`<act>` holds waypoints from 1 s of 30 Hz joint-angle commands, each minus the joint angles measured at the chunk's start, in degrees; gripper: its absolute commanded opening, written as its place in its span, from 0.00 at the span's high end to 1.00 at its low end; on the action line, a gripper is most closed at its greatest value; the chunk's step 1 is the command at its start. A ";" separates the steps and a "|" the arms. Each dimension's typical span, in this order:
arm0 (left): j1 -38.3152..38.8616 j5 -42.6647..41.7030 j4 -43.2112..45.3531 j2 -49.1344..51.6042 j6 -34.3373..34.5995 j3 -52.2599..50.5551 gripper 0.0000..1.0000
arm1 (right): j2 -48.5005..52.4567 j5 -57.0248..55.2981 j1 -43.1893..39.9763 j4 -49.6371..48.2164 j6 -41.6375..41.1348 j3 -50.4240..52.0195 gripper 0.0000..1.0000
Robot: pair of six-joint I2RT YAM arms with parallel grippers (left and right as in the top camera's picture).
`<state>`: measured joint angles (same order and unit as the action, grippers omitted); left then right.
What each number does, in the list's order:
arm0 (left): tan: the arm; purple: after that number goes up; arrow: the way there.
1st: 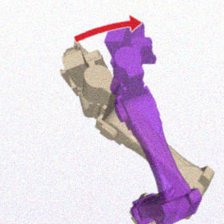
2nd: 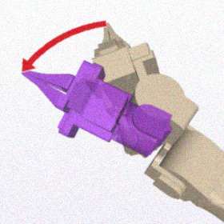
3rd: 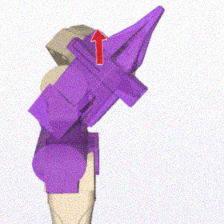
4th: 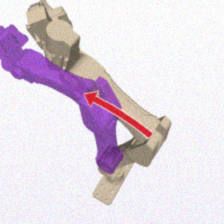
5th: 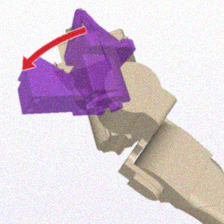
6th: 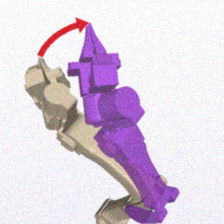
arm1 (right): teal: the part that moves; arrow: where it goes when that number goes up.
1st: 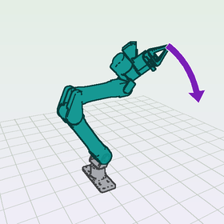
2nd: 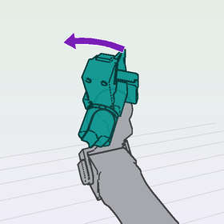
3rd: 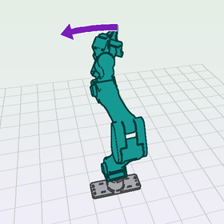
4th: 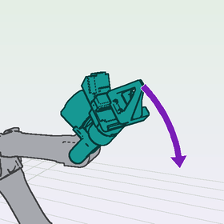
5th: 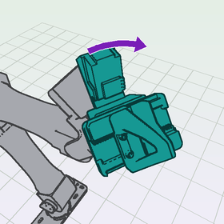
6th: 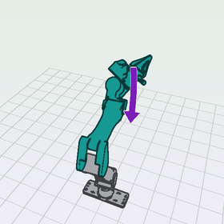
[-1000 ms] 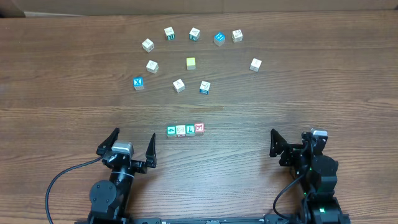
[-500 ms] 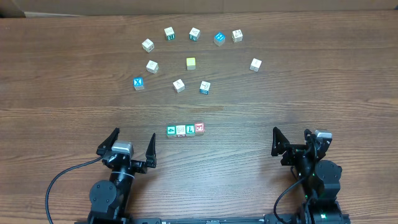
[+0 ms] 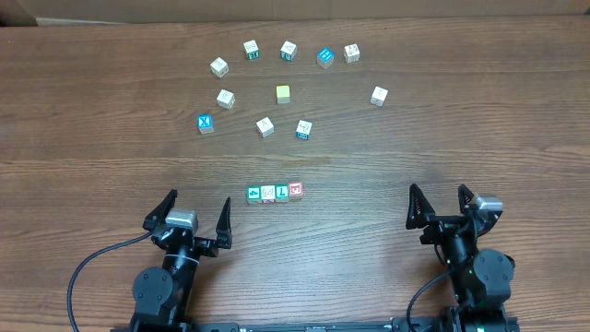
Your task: Form a horizontal line
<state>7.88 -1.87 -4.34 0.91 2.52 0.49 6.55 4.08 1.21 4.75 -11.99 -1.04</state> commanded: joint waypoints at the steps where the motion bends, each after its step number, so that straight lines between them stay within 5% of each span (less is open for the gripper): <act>1: 0.31 0.42 -0.11 -0.66 -1.27 -0.22 0.01 | -1.40 0.09 -0.22 -0.17 0.07 0.57 0.00; 30: 0.31 0.42 -0.11 -0.66 -1.27 -0.22 0.00 | -6.43 0.09 -0.22 -0.33 0.07 0.57 0.00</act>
<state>7.88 -1.87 -4.34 0.91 2.52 0.49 0.80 4.08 1.21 4.71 -12.01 -1.04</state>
